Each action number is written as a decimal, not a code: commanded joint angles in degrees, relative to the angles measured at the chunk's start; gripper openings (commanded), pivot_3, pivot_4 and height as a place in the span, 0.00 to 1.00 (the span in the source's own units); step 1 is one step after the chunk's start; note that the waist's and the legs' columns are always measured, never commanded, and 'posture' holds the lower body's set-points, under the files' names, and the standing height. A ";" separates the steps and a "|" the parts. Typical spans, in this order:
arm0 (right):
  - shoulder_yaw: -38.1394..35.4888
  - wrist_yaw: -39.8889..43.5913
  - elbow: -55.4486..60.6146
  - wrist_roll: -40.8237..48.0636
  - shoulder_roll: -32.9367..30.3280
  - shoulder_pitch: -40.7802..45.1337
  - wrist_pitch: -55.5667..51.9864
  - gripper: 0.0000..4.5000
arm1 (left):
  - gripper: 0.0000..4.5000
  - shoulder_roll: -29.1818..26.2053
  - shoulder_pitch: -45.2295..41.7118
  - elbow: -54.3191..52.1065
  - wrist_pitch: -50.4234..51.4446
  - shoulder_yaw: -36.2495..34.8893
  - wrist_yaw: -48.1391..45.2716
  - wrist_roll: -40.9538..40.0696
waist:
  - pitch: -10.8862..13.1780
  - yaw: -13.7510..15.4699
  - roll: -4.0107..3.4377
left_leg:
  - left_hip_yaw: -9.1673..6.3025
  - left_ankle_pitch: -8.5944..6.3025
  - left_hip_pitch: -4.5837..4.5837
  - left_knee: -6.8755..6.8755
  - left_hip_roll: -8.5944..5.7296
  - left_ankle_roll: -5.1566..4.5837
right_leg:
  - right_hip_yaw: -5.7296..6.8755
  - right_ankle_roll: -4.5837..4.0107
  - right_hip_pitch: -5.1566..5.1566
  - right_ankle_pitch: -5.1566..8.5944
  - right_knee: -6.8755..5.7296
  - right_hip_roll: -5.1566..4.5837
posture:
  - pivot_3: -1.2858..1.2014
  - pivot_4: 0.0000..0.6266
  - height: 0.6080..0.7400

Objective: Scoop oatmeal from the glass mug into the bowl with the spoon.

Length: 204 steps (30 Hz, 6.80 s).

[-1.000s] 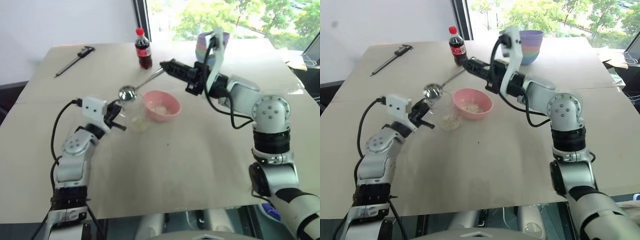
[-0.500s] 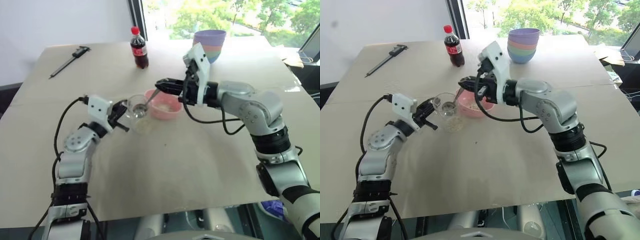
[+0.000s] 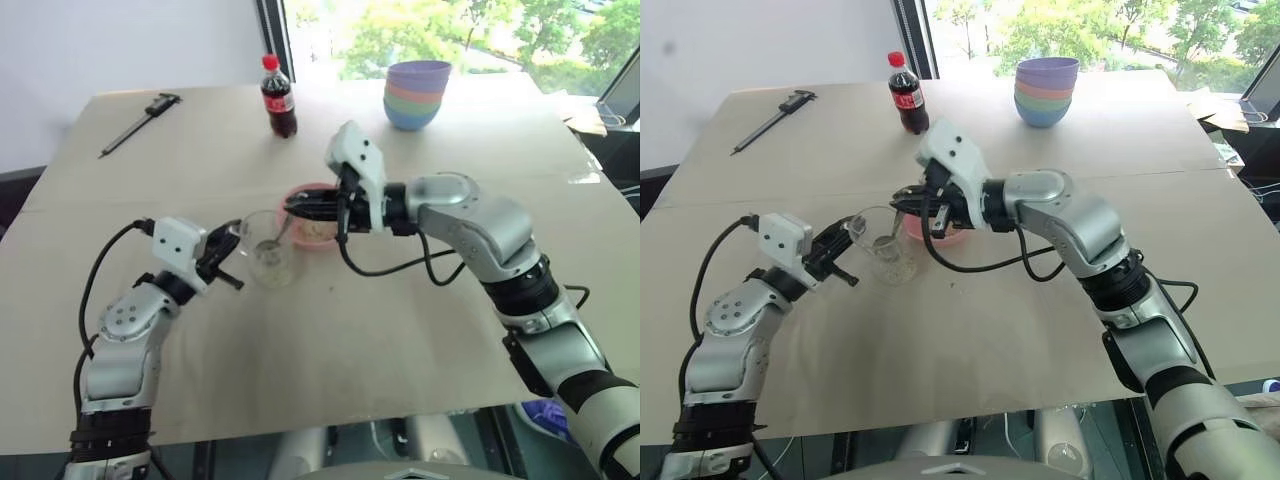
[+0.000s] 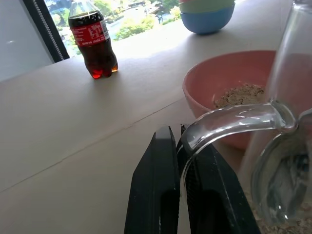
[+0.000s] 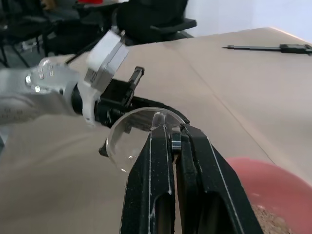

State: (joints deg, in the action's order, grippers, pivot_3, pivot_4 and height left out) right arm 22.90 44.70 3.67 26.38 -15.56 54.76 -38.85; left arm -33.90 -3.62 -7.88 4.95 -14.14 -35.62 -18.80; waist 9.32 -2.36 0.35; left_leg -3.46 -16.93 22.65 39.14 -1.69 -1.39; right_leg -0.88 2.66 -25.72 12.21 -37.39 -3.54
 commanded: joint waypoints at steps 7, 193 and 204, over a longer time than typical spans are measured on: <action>1.18 7.12 -3.75 -7.29 2.49 3.88 9.95 0.00 | 0.01 -6.30 1.98 -5.53 2.71 -3.58 -3.82 -1.66 | 0.01 0.03 0.00 | -0.03 0.04 -0.04 0.00 -0.03 0.07 | 0.01 -0.01 0.00 0.01 -0.09 0.00 | 0.52 0.24 1.00; -26.56 -4.14 -12.21 8.77 6.55 16.24 -19.77 0.00 | 0.01 11.34 1.60 3.16 -10.32 -10.26 20.18 4.24 | 0.02 0.25 0.04 | -0.10 0.06 0.06 -0.03 -0.02 0.12 | 0.00 -0.03 -0.09 0.01 -0.10 -0.09 | 0.52 0.24 1.00; -15.74 -4.87 -11.16 2.71 12.16 11.41 -12.01 0.00 | 0.01 13.40 -0.82 3.52 -10.24 -8.20 21.62 4.84 | 0.01 0.13 0.06 | -0.09 0.07 0.08 0.00 -0.09 0.12 | 0.05 -0.02 -0.08 0.00 -0.15 -0.12 | 0.52 0.24 1.00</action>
State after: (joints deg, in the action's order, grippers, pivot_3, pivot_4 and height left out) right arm 6.77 39.43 -9.45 29.44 -3.69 66.13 -52.60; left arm -20.36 -3.71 -2.44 -3.61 -21.77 -14.85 -13.71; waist 9.33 -2.23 0.41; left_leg -3.55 -16.87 22.73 39.14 -1.78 -1.27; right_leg -0.83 2.64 -25.80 12.21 -37.53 -3.66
